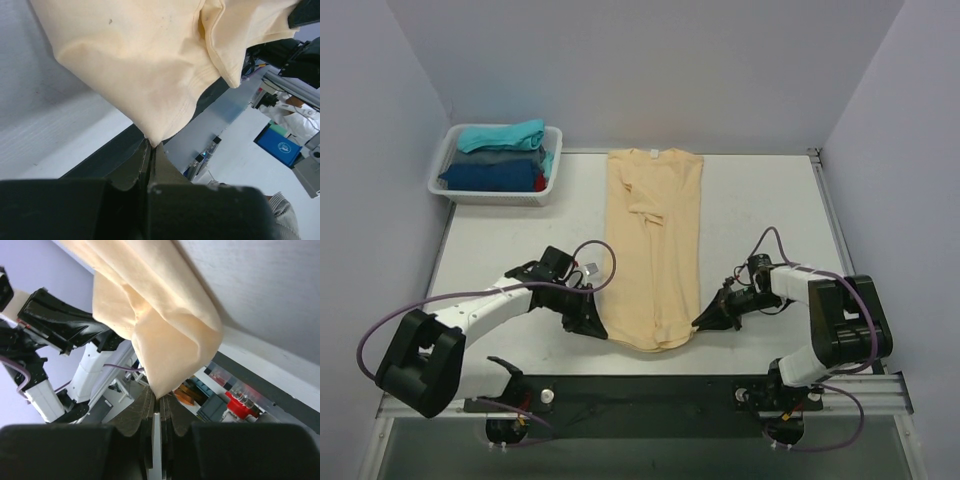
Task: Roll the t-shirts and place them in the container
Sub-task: Roll the T-shirt to the center of the board.
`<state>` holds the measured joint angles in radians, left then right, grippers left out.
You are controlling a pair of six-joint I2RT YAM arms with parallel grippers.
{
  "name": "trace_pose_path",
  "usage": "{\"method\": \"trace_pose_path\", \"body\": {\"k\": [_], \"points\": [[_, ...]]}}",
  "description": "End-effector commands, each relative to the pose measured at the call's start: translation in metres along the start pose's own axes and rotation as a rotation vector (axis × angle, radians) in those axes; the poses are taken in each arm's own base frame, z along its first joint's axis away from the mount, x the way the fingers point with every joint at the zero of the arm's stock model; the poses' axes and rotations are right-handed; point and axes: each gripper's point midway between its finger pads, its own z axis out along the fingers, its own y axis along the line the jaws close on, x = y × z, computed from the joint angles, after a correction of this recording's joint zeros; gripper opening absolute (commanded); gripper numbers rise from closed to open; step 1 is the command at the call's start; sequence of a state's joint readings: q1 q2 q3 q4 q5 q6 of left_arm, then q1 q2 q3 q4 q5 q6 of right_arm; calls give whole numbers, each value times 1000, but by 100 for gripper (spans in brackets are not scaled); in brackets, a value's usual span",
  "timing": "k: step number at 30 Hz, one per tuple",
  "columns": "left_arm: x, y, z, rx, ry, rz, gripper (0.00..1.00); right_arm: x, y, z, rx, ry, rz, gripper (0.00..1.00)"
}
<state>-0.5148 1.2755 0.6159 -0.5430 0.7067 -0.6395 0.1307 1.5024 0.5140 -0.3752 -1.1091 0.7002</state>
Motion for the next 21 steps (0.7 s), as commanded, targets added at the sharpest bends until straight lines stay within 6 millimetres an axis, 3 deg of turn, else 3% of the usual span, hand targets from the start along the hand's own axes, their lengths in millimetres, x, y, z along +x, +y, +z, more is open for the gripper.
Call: {"method": "trace_pose_path", "body": {"k": [1, 7, 15, 21], "points": [[-24, -14, -6, 87, -34, -26, 0, 0, 14, -6, -52, 42, 60, 0], [-57, -21, -13, 108, -86, -89, 0, -4, 15, -5, -42, 40, 85, 0], [-71, -4, -10, 66, -105, -175, 0, -29, 30, -7, -46, 10, 92, 0], [-81, 7, -9, 33, -127, -216, 0, -40, 29, -5, -29, 0, 115, 0]]}}
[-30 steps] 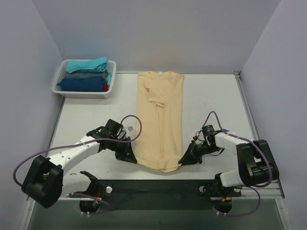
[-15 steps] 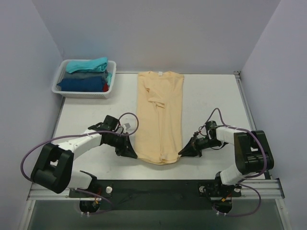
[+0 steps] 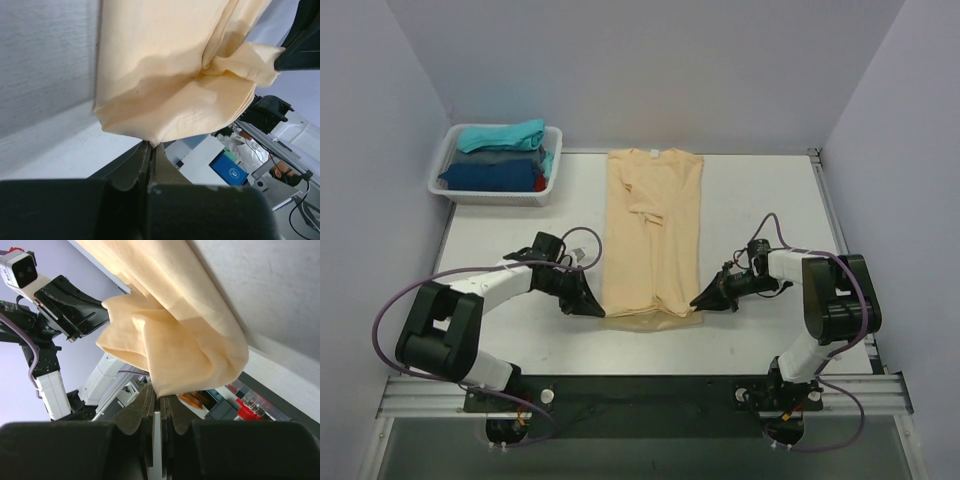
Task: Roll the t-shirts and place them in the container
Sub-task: Roll the T-shirt to the center of the board.
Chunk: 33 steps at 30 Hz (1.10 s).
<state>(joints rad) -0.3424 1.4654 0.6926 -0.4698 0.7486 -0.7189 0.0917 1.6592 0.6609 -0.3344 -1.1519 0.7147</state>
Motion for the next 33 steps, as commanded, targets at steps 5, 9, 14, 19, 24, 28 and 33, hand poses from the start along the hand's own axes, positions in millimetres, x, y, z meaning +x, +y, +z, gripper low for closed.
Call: {"method": "trace_pose_path", "body": {"k": [5, 9, 14, 19, 24, 28, 33], "points": [[-32, -7, -2, -2, -77, -5, 0, -3, -10, 2, 54, -1, 119, 0], [-40, -9, 1, 2, -86, -5, 0, -2, -16, 2, 74, -11, 124, 0], [-45, -12, 3, 11, -84, -2, 11, -7, -20, 2, 95, -36, 123, 9], [-50, -22, -15, 15, -100, 85, 34, -20, 2, -15, 42, -96, -51, 43], [-66, -38, -56, -46, -212, 319, 39, -24, 37, -50, 48, -187, -262, 52], [-73, -70, -82, -51, -330, 756, 46, -24, 64, -93, 137, -354, -663, 57], [-49, -96, -81, -78, -501, 1384, 59, -17, 76, -109, 432, -600, -1548, 59]]}}
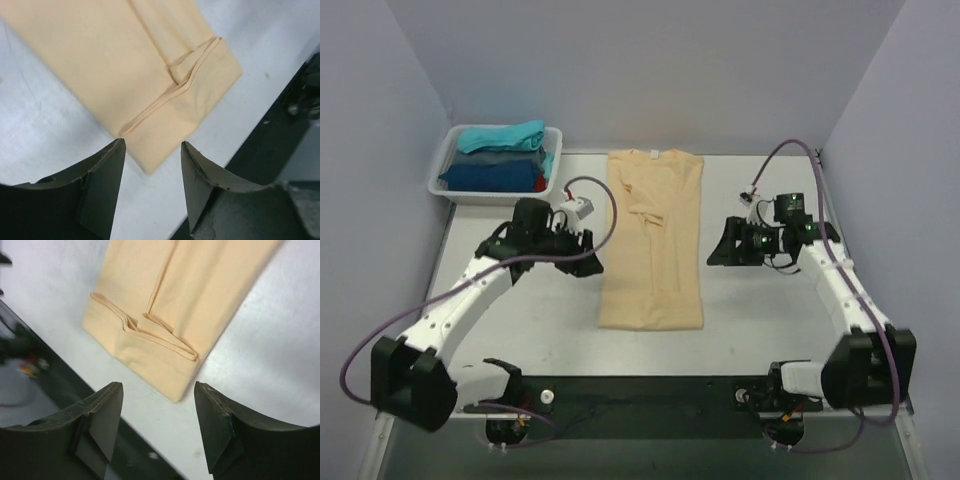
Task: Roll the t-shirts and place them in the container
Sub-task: Roll the T-shirt to the center of the board.
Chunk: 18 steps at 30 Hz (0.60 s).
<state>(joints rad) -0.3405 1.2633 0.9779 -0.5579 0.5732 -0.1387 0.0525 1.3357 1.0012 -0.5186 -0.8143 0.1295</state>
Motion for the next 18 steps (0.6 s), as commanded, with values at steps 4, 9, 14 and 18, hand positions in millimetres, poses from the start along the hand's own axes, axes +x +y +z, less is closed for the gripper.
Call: {"method": "trace_pose_path", "body": {"k": [4, 9, 14, 18], "points": [[29, -22, 14, -62, -174, 1014, 66, 42, 1, -4, 126, -140, -1155, 61], [67, -47, 22, 10, -257, 1307, 70, 76, 2, 15, 82, -174, -1616, 63], [99, -45, 39, 37, -249, 1469, 71, 113, 2, 41, -37, -152, -1843, 64], [109, -44, 49, 66, -217, 1490, 69, 138, -10, 61, -96, -87, -1878, 65]]}}
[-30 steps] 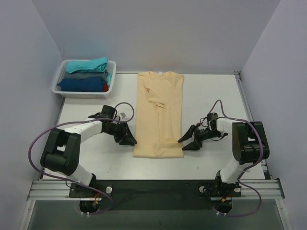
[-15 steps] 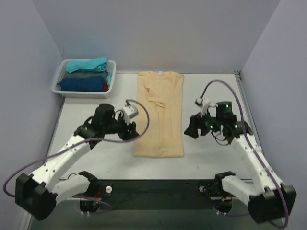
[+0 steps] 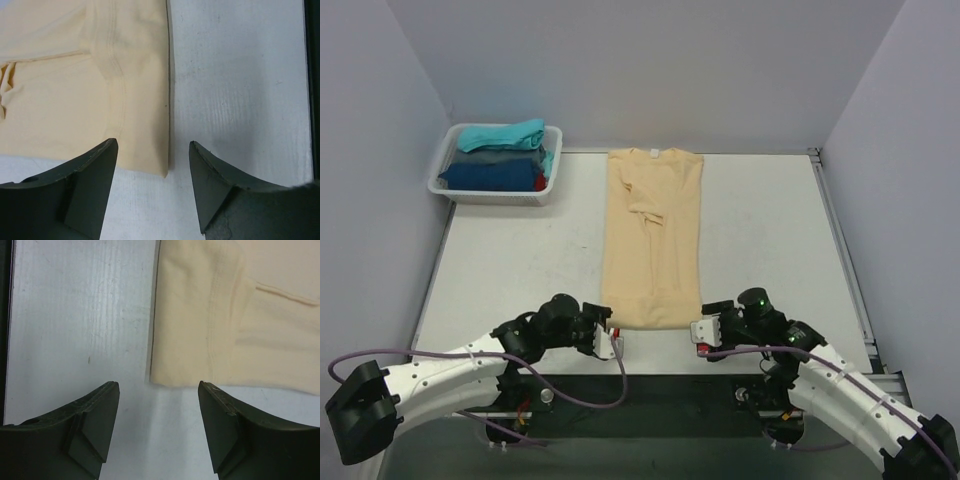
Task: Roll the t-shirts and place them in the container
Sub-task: Roll the T-shirt to the center of the board.
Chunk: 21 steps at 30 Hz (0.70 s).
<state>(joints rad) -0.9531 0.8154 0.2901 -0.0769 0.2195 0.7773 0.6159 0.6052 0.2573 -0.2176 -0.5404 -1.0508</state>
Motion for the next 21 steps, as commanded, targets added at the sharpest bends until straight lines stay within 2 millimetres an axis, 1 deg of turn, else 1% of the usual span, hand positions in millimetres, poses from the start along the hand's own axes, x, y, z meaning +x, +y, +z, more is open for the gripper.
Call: {"method": "trace_pose_path", "body": {"k": [1, 2, 3, 4, 5, 6, 8, 9, 10, 12, 13, 19, 21], "points": [[-15, 20, 10, -67, -52, 135, 68, -10, -10, 16, 33, -51, -177, 65], [-10, 14, 12, -52, -42, 141, 67, -9, -7, 19, 25, -53, -177, 65], [-8, 14, 13, -52, -41, 151, 65, -4, -3, 23, 8, -41, -168, 65], [-4, 11, 15, -46, -27, 175, 64, -5, -8, 25, 29, -45, -172, 65], [4, 5, 16, -30, -13, 192, 63, -5, -8, 26, 30, -44, -167, 65], [7, 3, 17, -29, -9, 212, 60, -3, -7, 28, 23, -35, -138, 64], [13, 0, 17, -26, 0, 254, 58, -4, -11, 28, 31, -29, -123, 64], [21, -7, 17, -9, 12, 265, 57, -3, -12, 29, 32, -23, -107, 64], [22, -8, 16, -4, 12, 304, 53, -4, -13, 29, 31, -24, -101, 64], [26, -12, 16, 3, 13, 331, 50, -3, -11, 30, 26, -24, -95, 64], [31, -15, 17, 10, 24, 347, 48, -3, -11, 30, 28, -24, -82, 64], [44, -12, 22, -3, 87, 342, 37, -3, -7, 33, 7, -27, -63, 64], [44, -8, 24, -17, 94, 342, 30, -2, -7, 33, 0, -23, -57, 64]]}}
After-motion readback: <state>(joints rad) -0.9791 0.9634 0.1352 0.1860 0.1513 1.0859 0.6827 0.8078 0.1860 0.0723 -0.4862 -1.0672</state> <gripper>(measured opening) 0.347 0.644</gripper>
